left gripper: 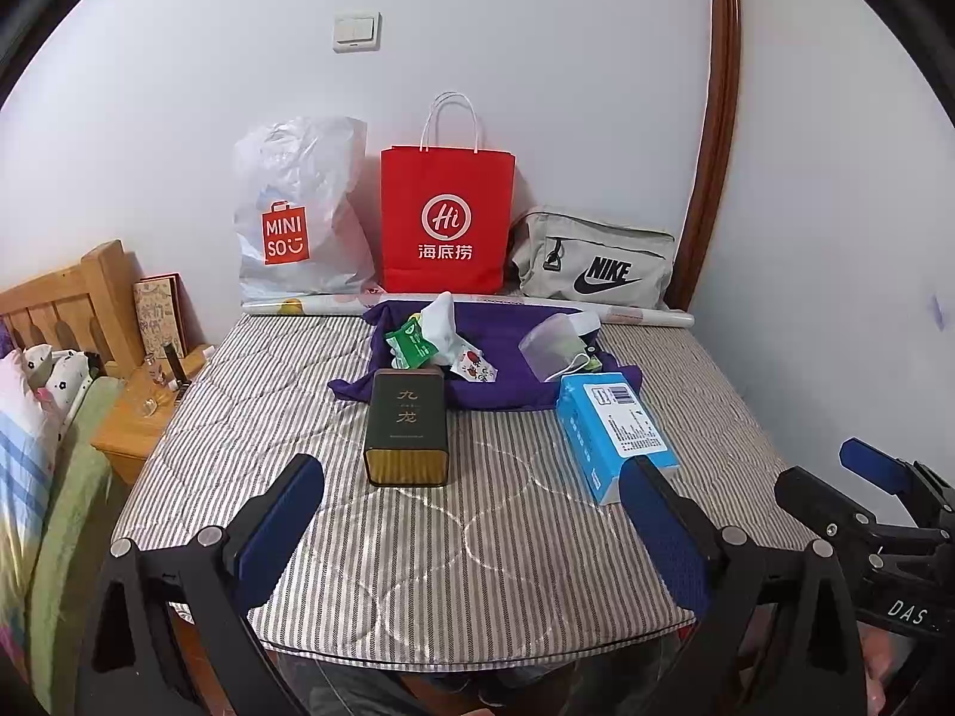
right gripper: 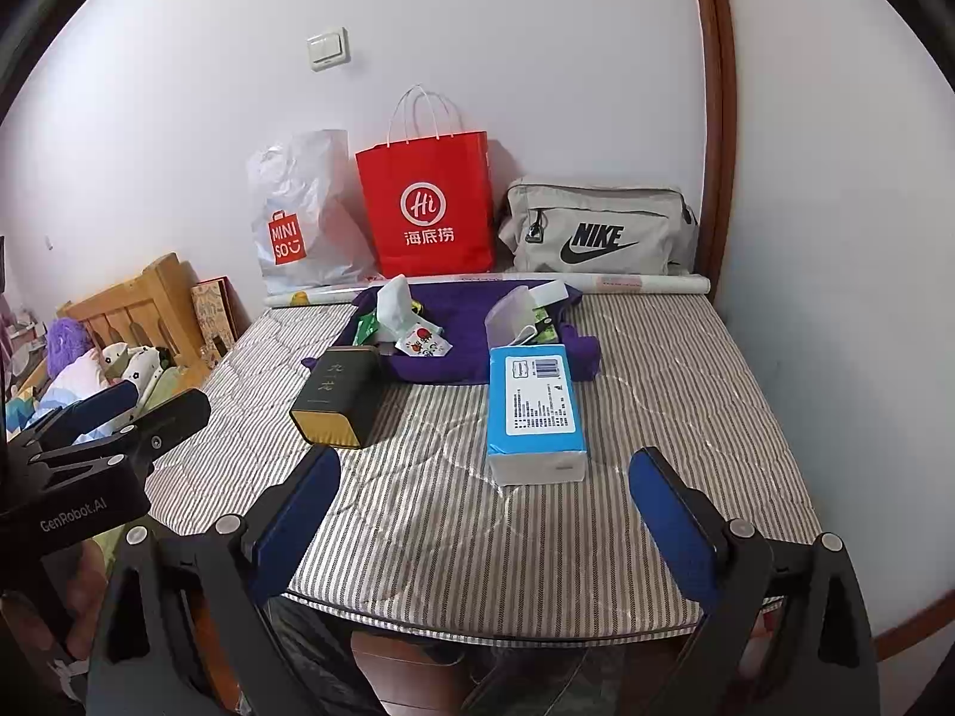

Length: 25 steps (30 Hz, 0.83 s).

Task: Organize soft objects

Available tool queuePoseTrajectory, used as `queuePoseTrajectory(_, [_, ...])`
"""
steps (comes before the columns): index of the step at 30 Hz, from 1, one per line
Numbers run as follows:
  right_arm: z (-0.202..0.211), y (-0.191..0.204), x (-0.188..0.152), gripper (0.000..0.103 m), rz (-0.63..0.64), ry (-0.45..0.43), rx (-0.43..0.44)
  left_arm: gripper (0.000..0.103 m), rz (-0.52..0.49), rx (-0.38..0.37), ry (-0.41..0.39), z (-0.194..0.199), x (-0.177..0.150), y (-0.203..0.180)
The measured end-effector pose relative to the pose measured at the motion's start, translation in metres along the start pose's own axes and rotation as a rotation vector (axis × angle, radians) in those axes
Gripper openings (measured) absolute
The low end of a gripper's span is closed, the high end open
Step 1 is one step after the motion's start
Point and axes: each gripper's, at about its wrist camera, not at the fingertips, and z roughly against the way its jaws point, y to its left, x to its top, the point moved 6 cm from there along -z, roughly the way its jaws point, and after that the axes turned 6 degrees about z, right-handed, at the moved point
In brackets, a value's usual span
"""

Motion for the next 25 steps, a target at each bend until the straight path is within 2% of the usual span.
queuePoseTrajectory(25, [0.0027,0.0047,-0.0009,0.097,0.008,0.0,0.001,0.1,0.01,-0.02,0.006,-0.0044,-0.0032,-0.004])
